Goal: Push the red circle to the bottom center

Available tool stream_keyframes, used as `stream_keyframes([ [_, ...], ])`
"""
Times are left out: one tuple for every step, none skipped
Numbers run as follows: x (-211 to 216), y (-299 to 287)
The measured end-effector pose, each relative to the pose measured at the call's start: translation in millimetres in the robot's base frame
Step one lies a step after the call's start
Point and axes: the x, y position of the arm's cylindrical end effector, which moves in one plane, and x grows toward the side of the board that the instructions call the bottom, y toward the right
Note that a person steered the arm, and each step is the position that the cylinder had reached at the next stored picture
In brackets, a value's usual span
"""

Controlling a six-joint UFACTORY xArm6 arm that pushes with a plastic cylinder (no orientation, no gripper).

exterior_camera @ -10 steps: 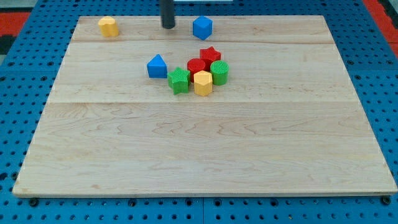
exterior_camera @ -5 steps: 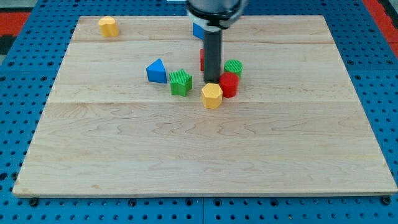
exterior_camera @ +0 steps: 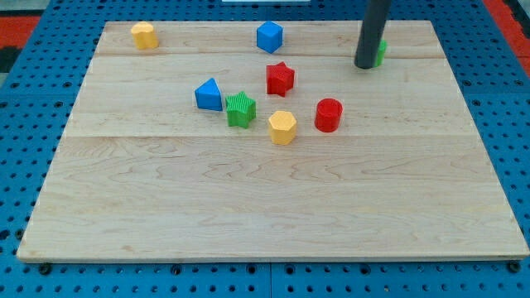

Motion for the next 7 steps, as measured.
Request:
stream_keyframes([
  [-33.1,6.3],
  [-28.6,21.2],
  [-4.2,22.1],
  [-23.2,63.2],
  [-34.1,91.6],
  [-24.2,65.7],
  [11.1,-6.8],
])
